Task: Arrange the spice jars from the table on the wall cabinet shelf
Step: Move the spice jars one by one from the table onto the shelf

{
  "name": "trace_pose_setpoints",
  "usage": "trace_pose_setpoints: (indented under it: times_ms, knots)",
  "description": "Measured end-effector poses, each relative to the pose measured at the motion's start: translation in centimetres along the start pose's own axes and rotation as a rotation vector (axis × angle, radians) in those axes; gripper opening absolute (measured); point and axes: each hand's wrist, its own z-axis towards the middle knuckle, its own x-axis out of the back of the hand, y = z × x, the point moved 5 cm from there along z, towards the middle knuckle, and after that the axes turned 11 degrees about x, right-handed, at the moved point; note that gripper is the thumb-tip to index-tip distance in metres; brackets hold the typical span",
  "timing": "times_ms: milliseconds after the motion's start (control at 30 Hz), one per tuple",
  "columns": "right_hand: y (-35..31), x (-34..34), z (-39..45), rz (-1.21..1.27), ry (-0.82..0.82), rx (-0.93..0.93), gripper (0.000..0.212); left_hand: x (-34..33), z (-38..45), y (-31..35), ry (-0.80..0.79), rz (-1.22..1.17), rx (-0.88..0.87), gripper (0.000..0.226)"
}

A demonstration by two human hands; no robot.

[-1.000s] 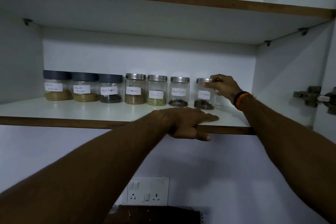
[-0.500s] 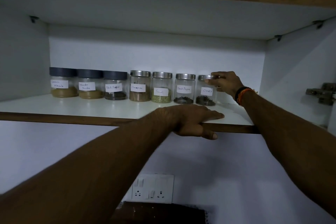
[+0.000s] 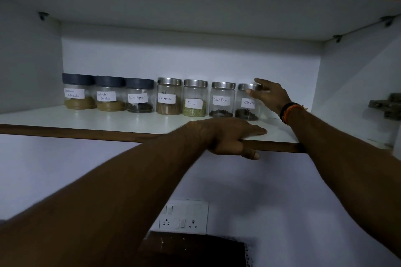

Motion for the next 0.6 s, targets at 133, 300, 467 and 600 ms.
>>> trace_pose_setpoints:
  times_ms: [133,300,467,600]
  knots:
    - [-1.1,0.7,-0.6,-0.097,0.060,0.076,0.074,0.0,0.0,-0.1,-0.004,0.027,0.010,0.075]
    - [-3.0,1.7,-3.0,-0.123,0.149,0.099,0.060,-0.1,0.2,-0.2,0.019,0.052,0.014,0.075]
    - [-6.5,2.0,-6.2,-0.057,0.183,0.177,0.043,-0.1,0.1,-0.2,0.084,0.057,0.020,0.068]
    - [-9.1,2.5,-9.4,-0.072,0.152,0.202,0.039,-0.3,-0.4,0.1,0.157,0.165,0.000,0.065]
